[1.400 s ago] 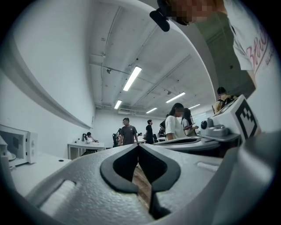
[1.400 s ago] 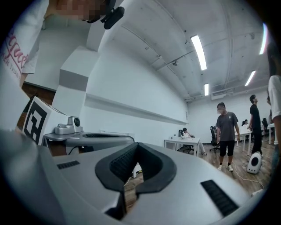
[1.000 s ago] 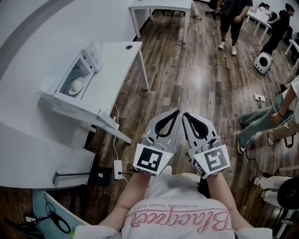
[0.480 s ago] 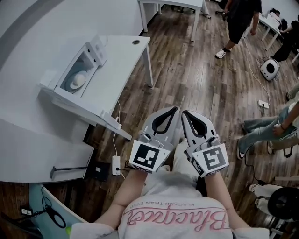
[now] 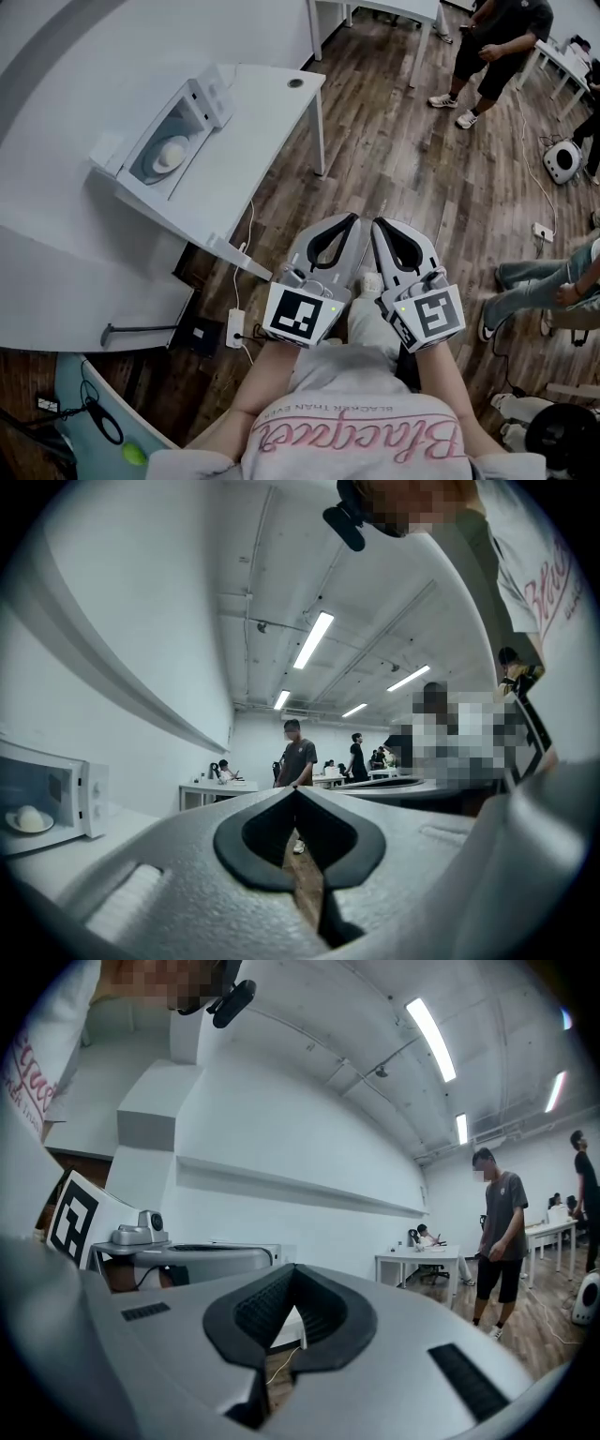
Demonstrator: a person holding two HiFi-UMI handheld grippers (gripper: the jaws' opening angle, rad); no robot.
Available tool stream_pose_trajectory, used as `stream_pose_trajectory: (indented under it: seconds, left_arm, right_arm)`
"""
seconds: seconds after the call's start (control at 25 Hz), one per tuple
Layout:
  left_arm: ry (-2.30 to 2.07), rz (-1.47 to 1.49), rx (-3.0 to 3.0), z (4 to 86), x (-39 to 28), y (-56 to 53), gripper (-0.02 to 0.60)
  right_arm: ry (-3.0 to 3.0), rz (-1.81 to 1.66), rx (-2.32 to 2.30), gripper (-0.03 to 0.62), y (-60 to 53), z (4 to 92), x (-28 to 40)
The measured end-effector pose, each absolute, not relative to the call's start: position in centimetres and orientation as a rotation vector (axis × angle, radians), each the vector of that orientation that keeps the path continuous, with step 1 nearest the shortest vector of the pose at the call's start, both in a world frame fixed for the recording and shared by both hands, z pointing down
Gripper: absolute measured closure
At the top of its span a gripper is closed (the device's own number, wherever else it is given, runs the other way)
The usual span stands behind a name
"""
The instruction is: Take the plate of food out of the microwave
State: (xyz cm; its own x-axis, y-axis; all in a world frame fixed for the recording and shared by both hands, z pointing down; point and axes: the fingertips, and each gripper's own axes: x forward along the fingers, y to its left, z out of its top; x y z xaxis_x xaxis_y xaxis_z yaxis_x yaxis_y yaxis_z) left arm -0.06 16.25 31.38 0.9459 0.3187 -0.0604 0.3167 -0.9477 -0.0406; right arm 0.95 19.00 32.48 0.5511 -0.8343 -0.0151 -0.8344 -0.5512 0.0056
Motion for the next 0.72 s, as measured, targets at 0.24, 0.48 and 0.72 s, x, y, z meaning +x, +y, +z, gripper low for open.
stream_pose_trajectory:
  seconds: [0.24,0.48,0.72]
  left_arm:
    - [-0.397,0.085,-3.089,31.6,3.1,14.6,0.578]
    - [-0.247,0.09,-3.091,31.2,6.6,12.3,0.578]
    - [-0.102,0.111,-3.111,30.8,10.2,10.6,0.578]
  right_arm:
    - [1.573,0.017,-2.701,0.586,17.3,32.6,4.5]
    - [1.731,0.034,-2.62,0.586,14.6,32.1,7.9]
    - [1.859,0.048,-2.537,0.586,12.8,31.8,11.6]
